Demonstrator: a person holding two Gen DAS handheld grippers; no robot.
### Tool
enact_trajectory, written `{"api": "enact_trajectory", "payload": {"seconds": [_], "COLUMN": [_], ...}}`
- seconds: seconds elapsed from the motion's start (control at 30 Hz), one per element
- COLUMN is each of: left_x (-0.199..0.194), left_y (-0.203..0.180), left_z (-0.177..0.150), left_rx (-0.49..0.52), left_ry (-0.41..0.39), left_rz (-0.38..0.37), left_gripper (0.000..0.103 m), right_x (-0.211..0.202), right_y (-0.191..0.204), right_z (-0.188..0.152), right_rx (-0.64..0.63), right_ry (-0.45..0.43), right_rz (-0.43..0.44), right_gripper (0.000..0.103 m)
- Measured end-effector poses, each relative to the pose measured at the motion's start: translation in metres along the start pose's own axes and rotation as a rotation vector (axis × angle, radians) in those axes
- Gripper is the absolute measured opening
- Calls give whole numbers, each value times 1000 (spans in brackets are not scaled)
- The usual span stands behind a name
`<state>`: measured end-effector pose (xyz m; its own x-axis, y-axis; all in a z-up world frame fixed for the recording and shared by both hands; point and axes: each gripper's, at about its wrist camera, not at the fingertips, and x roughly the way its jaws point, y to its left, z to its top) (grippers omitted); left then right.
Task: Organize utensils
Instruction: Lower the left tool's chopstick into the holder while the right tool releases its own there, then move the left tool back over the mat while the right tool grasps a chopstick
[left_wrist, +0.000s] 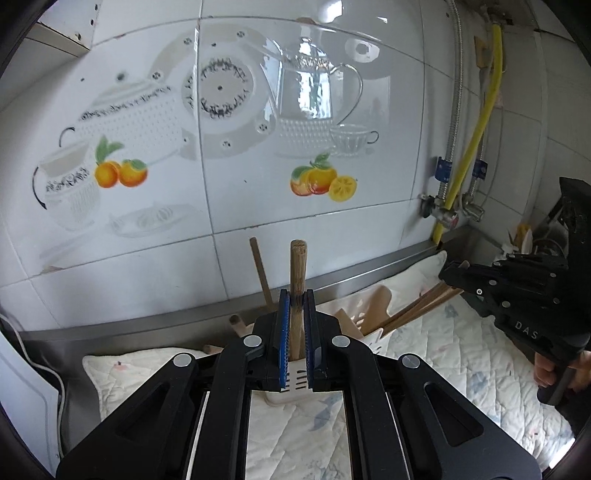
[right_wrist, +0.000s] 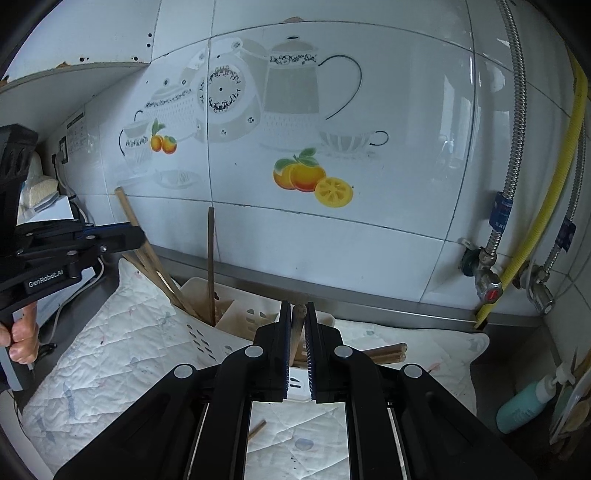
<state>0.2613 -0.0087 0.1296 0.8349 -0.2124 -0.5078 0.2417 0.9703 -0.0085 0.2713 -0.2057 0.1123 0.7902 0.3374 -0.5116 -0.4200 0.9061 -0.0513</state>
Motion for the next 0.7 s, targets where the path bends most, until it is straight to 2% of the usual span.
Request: {"api": "enact_trajectory", "payload": {"seconds": [0.07,0.13,0.3,0.5,0.7], "left_x": [1,-1,-16,-55,-94], "left_y": [-1,-2,-6,-10,-11], "left_z": [-1,0,1,-13,-53], "left_rx": [-3,-1,-3,10,2], "left_ry": [-1,-10,-35,-94,-129], "left_rz": [-2,5,-7,10,25], "left_gripper": [6,7,12,33,57], "right_x": [-3,-10,-36,-66,-69], "right_y": [1,1,2,11,38], "right_z": [0,0,-1,-31,-90], "right_rx": [-8,-5,-1,31,63], "right_ry": [-12,-27,-78,-82,0], "right_rz": [-8,-11,-17,-2,19], "right_gripper": [12,22,26,26,26]}}
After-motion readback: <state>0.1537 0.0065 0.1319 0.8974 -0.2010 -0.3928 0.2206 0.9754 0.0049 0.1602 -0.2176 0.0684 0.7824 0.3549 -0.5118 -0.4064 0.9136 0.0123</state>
